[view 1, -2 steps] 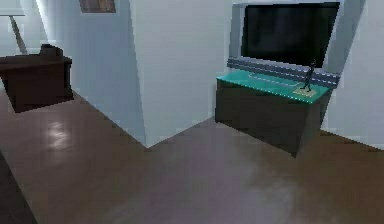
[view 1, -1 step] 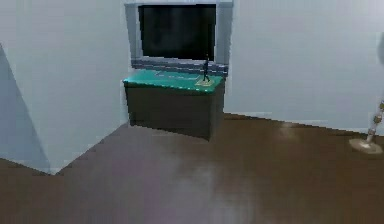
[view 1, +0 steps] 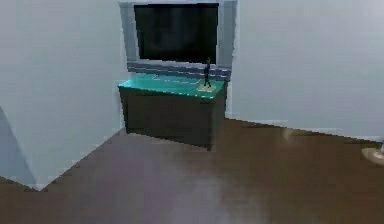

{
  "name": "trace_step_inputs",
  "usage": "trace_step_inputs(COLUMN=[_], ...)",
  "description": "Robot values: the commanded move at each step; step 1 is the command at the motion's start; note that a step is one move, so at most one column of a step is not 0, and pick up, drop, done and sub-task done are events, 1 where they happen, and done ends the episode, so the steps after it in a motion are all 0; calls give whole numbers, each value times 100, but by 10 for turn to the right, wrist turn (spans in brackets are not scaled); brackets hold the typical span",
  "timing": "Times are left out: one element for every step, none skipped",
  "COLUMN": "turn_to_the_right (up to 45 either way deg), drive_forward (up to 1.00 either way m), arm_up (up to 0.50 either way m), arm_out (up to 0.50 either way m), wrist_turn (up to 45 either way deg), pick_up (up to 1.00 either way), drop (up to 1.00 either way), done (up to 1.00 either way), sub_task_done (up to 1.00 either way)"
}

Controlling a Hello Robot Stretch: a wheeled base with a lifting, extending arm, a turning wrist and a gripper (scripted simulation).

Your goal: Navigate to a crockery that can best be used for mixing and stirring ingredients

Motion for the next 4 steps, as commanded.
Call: trace_step_inputs(turn_to_the_right=[-420,0,-450,-450], drive_forward=[0,25,0,0], arm_up=[0,0,0,0], arm_out=[0,0,0,0], wrist_turn=[0,0,0,0], pick_up=[0,0,0,0], drop=[0,0,0,0], done=[0,0,0,0], sub_task_done=[0,0,0,0])
